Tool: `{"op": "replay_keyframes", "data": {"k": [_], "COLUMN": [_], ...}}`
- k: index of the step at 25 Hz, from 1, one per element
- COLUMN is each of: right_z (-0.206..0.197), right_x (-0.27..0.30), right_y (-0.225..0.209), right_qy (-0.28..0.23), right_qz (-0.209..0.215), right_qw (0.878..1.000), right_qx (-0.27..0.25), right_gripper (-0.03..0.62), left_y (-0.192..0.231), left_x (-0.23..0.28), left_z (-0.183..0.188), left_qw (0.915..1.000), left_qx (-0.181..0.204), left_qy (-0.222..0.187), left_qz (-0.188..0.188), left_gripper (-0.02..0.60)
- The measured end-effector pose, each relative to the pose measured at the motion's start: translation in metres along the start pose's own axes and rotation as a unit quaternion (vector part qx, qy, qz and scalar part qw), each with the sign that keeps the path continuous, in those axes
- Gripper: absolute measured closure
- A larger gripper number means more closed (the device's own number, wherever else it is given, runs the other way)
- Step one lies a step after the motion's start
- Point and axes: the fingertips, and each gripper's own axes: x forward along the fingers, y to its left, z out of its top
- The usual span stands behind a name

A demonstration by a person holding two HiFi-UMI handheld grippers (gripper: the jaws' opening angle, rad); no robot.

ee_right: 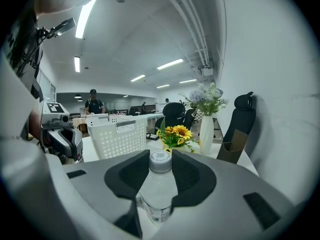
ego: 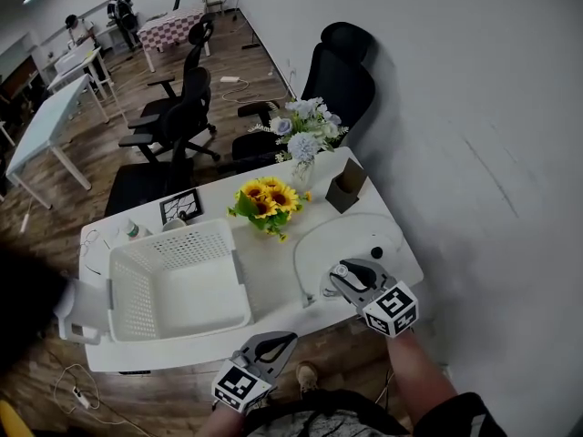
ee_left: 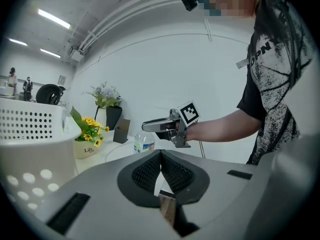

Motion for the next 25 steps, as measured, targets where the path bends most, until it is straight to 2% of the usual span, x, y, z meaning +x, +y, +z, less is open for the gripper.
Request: {"op": "replay_keyframes", "data": {"k": [10, 20, 25], "right_z": [-0.004, -0.006, 0.005], "right_x": [-0.002, 0.000, -0.011], "right_y": [0.004, 0.003, 0.004], "right_qy": [-0.010, 0.024, 0.022], "right_qz": [-0.018, -0.045, -0.065], "right_qw": [1.000, 0.998, 0.997], "right_qx": [-0.018, -0.038, -0.030], "right_gripper": [0.441, 0.441, 0.381], "left_y": [-0.001, -0.010, -0.015], "left_x": [-0.002, -0.009, -0.018], "left_z": [-0.002, 0.004, 0.010], "left_qw": [0.9999, 0.9996, 0.9989], "left_qx": [0.008, 0.024, 0.044], "left_qy": [0.008, 0.009, 0.009], "left_qz": [-0.005, -0.013, -0.016], "left_gripper": [0.571, 0.571, 0.571]}}
